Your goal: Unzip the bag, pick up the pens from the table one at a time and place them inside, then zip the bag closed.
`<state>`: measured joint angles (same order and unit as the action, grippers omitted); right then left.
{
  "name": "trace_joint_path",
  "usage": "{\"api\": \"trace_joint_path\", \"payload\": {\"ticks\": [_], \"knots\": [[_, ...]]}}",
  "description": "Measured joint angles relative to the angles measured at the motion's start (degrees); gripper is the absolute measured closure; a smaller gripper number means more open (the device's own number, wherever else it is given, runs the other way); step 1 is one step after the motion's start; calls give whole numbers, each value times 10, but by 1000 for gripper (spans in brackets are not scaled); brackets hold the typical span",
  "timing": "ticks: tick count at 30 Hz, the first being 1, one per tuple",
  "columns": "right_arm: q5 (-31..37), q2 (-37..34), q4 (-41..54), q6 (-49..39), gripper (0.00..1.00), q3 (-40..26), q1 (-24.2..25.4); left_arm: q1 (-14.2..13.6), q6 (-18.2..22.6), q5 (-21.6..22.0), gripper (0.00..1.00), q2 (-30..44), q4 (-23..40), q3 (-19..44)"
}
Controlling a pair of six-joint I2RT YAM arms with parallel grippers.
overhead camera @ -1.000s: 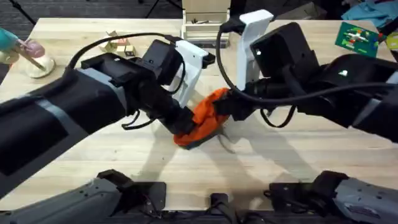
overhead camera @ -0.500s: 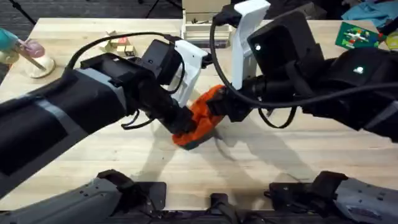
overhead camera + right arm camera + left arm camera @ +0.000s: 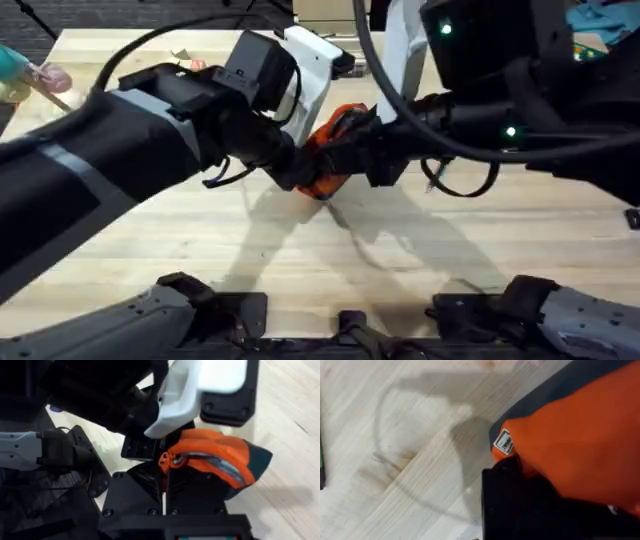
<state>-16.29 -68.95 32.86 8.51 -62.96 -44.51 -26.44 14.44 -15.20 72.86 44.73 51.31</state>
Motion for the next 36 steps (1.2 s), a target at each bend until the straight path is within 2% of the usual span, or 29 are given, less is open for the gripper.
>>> {"api": "trace_joint_path", "payload": {"ticks": [8, 9, 14, 15, 16, 17, 18, 25, 30, 36], "knots": [[0, 0, 9, 0, 964, -2, -1, 0, 2, 0, 959, 0, 4, 1], [3, 0, 10, 1, 902, -2, -1, 0, 2, 0, 924, 0, 5, 1], [53, 7, 28, 1, 172, -2, -13, 0, -2, -20, 139, 0, -6, 26], [68, 14, 33, -1, 57, -2, -14, 0, -5, -24, 48, 0, -7, 33], [88, 24, 39, -6, 19, -2, -15, -1, -6, -30, 18, -1, -7, 39], [109, 37, 46, -13, 8, -2, -15, -2, -6, -35, 10, -2, -6, 43], [171, 78, 52, -39, 4, -2, -18, -4, -7, -44, 7, -2, 0, 44], [313, 175, 67, -75, 3, -2, -19, -4, -7, -48, 7, -2, 1, 44], [357, 217, 81, -80, 3, -3, -17, -4, -7, -44, 7, -2, -1, 44], [370, 223, 127, -65, 4, -5, 1, -4, -7, -43, 7, -2, -5, 44]]}}
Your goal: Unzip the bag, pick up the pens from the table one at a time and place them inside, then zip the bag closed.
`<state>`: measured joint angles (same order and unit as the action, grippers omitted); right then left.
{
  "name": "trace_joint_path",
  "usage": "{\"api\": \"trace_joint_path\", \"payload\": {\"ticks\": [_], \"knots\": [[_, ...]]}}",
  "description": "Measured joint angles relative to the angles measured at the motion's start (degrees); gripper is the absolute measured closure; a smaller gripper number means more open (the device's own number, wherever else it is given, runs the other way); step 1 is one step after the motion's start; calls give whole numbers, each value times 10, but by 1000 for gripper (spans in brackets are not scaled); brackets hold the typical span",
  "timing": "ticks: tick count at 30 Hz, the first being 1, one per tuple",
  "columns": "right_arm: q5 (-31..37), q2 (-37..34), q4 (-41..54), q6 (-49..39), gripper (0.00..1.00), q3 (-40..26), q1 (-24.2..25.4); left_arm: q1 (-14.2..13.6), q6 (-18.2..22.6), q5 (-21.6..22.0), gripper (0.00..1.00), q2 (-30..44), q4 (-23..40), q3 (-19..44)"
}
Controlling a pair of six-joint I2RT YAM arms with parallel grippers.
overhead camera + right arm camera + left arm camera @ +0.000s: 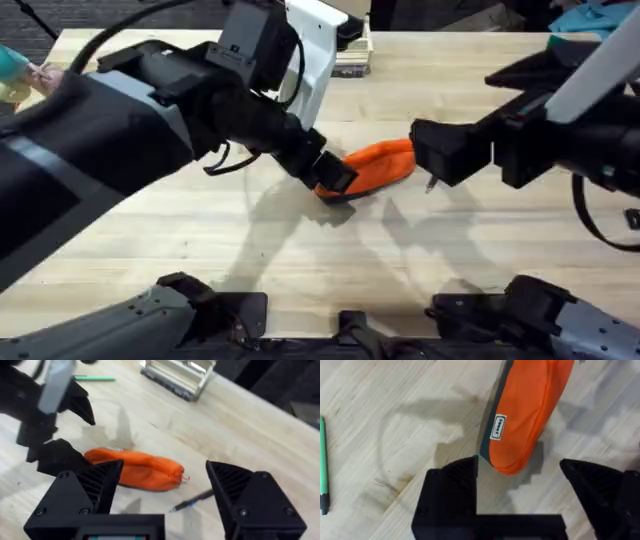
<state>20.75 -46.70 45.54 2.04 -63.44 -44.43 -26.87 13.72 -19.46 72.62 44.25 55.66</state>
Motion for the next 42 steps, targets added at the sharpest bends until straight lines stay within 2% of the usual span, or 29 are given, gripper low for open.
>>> {"api": "trace_joint_path", "payload": {"ticks": [3, 10, 18, 24, 28, 32, 39, 42], "knots": [[0, 0, 17, 25, 5, 0, 17, 0, 0, 0, 7, 0, 0, 0], [-71, 0, 37, 51, 5, 0, 115, 0, 0, 0, 7, 0, 1, 0], [-240, -13, 49, 56, 5, 0, 293, 0, 0, 0, 8, 0, 42, 31], [-380, -64, 50, 57, 5, 0, 428, 0, 0, 0, 7, 0, 56, 42], [-449, -102, 51, 56, 5, 0, 493, 0, 0, 0, 7, -2, 61, 42], [-484, -122, 55, 45, 6, 0, 516, 0, 4, 0, 7, -33, 62, 42], [-507, -142, 73, -7, 6, 0, 517, 0, 12, -3, 7, -115, 63, 43], [-509, -153, 73, -20, 6, 0, 517, 0, 32, -3, 8, -125, 82, 43]]}}
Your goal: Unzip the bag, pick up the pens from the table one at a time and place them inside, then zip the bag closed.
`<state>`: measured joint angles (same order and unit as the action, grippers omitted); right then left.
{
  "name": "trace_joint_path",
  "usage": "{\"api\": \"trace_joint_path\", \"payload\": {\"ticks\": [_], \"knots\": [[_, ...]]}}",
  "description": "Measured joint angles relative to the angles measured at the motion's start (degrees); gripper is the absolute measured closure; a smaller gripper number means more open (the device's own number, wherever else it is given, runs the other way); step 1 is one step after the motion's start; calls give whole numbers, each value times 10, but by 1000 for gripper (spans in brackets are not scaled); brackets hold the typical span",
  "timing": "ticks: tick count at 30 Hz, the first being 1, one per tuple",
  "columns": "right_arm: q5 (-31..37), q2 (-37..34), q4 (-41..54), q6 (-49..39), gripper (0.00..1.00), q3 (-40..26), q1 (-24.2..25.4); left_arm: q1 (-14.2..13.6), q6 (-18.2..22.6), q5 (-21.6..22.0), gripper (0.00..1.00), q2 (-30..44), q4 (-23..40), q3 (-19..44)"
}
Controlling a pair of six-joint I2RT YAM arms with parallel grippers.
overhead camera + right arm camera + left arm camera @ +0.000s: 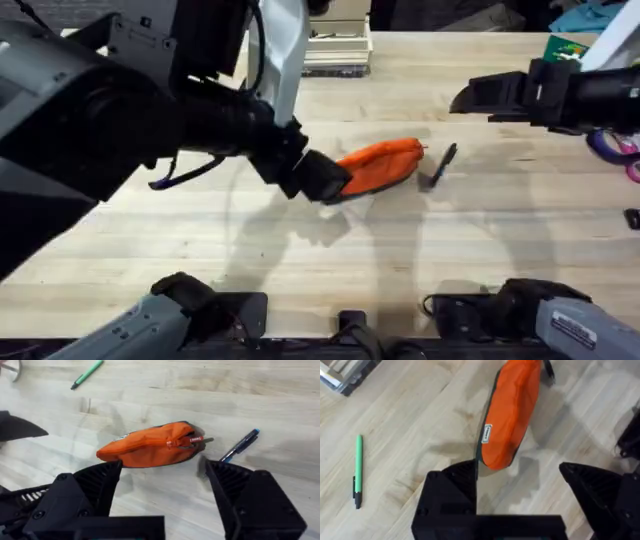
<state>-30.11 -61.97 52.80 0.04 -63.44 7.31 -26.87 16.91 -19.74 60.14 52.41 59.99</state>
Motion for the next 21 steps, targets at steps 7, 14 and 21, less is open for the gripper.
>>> {"api": "trace_joint_path", "payload": {"ticks": [7, 14, 21], "knots": [[-2, -23, 0, -10, 6, 0, 0, 0, 59, 0, 7, 3, 27, 0], [-2, -24, 1, -14, 6, 0, 0, 0, 119, -27, 8, 4, 28, 0], [-4, -24, 2, -14, 6, 0, 0, 0, 138, -36, 7, 40, 27, 0]]}}
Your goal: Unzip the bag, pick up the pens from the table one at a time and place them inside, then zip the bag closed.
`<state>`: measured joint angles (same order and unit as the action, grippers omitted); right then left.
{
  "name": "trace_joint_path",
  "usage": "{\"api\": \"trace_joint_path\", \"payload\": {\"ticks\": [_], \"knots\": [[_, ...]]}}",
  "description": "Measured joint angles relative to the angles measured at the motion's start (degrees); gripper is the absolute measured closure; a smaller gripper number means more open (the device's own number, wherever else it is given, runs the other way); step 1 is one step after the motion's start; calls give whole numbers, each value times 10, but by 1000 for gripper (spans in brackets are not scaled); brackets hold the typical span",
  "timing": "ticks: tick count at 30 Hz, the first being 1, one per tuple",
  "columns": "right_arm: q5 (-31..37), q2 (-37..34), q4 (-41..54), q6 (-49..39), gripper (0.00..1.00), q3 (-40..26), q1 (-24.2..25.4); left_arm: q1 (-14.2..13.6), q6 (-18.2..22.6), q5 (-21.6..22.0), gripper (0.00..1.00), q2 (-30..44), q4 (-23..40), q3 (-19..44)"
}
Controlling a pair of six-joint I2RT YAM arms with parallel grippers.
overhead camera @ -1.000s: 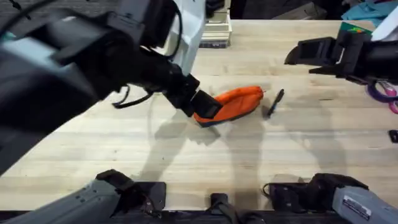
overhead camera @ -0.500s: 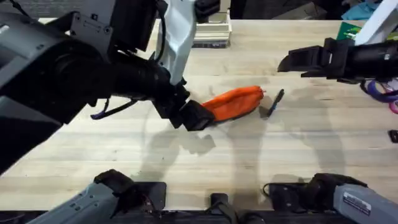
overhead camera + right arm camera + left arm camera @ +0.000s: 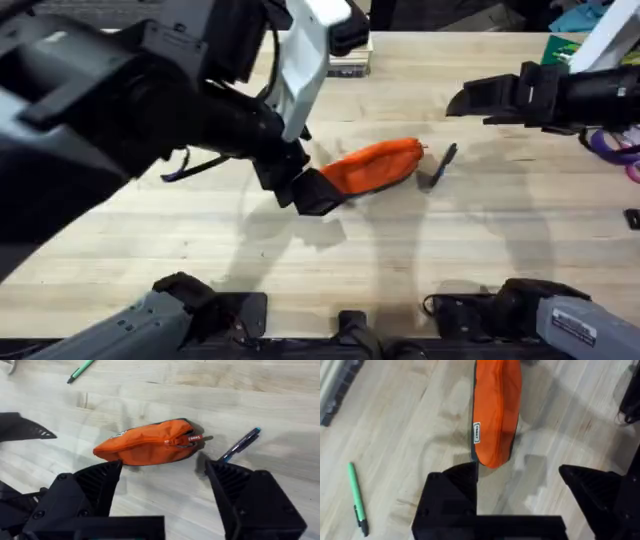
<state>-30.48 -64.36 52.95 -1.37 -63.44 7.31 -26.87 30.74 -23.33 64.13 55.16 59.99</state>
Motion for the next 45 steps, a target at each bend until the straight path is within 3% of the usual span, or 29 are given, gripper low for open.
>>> {"api": "trace_joint_path", "payload": {"ticks": [10, 22, 24, 29, 31, 34, 37, 45], "knots": [[0, 0, 0, 0, 6, 0, 0, 0, 6, -8, 7, 126, -14, 0], [0, 0, 0, -1, 5, 0, 0, 0, 6, -26, 7, 202, -42, 0], [0, 0, 0, -2, 5, 0, 0, 0, 6, -26, 43, 209, -42, 0], [0, 0, 0, -1, 5, 0, 0, 0, 6, -26, 229, 213, -42, 0], [0, 0, 0, -1, 5, 0, 0, 0, 6, -26, 384, 213, -42, 0], [0, 0, 0, 0, 4, 0, 0, 0, 8, -24, 718, 213, -45, 0], [0, 0, 0, 0, 5, 0, 0, 0, 9, -24, 931, 213, -44, 0], [0, 0, 4, 0, 5, 0, 0, 0, 8, -24, 954, 213, -45, 0]]}}
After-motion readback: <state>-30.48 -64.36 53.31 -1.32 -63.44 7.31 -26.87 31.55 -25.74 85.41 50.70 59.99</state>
